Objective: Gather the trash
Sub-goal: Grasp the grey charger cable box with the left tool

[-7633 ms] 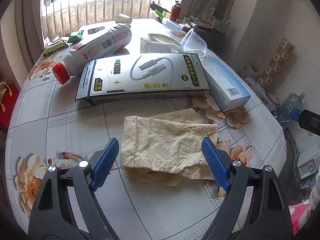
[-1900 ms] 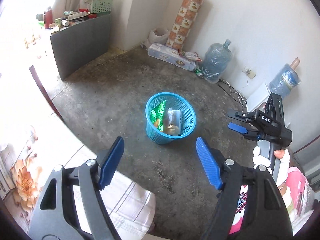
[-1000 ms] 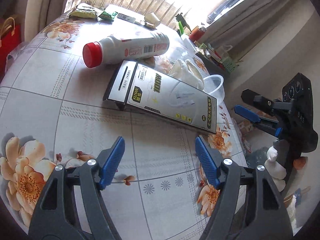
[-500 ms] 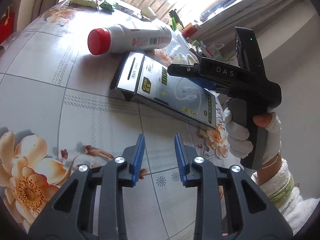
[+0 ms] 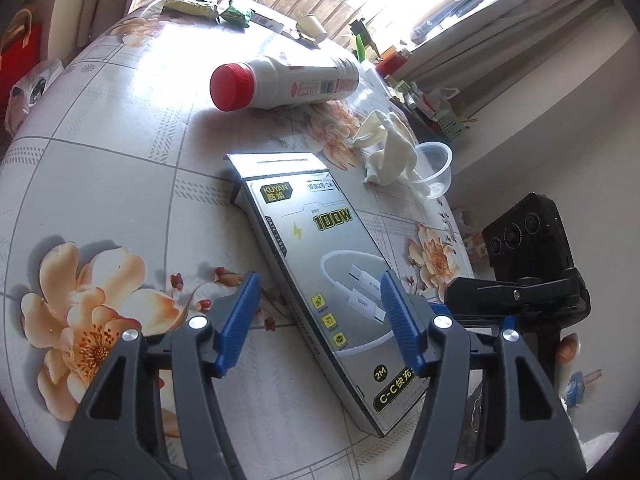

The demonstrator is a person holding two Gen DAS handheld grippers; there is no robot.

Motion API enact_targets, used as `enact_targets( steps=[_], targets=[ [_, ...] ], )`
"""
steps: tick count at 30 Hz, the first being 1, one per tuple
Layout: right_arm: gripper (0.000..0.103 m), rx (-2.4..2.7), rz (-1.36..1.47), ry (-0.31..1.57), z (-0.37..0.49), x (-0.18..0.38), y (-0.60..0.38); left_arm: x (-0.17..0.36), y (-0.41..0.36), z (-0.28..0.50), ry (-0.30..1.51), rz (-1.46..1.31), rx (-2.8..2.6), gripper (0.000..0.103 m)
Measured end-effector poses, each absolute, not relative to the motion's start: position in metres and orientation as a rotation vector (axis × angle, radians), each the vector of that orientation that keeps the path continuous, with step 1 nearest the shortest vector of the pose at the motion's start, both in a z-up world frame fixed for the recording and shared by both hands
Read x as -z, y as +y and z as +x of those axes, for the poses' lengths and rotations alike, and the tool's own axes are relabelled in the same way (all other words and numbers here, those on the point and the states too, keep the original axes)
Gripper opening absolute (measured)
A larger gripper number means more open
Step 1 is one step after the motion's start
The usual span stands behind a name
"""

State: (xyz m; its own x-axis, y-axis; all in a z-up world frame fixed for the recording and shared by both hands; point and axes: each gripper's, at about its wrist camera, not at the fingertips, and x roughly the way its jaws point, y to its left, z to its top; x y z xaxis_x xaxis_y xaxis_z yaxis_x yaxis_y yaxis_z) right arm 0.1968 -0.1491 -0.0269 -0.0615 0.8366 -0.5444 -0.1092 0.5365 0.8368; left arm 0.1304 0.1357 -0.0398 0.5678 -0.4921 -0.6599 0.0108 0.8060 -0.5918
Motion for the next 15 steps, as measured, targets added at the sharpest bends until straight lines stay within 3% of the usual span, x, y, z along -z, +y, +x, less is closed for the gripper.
enact_targets(
  steps=[4, 15],
  targets=[
    [0.088, -0.85, 0.74, 1.377, 0.167, 0.029, -0.172, 0.034, 0.122, 0.135, 0.956, -0.517, 0.283, 0.083],
    [0.088, -0.669, 0.775, 1.233, 0.112, 0.022, -0.247, 0.043, 0.072, 0.161, 1.003, -0.288, 0.011, 0.088]
  ],
)
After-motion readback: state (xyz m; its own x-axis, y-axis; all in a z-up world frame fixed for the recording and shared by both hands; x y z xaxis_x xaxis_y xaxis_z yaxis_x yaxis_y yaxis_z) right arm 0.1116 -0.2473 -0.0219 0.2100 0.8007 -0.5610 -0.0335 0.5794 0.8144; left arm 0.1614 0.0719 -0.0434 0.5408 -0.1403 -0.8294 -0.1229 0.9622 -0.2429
